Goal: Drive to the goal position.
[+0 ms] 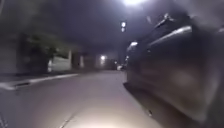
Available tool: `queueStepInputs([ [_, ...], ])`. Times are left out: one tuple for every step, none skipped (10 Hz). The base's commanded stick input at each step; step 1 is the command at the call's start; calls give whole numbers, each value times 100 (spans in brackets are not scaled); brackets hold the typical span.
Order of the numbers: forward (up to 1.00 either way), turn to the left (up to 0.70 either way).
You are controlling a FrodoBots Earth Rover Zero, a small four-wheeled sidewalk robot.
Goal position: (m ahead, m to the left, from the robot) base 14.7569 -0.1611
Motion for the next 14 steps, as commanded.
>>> queueStepInputs([
  [70, 0],
  [70, 0],
  [70, 0],
  [70, 0],
  [70, 0],
  [70, 0],
  [70, 0],
  [70, 0],
  [70, 0],
  [70, 0],
  [70, 0],
  [70, 0],
  [70, 0],
  [70, 0],
])
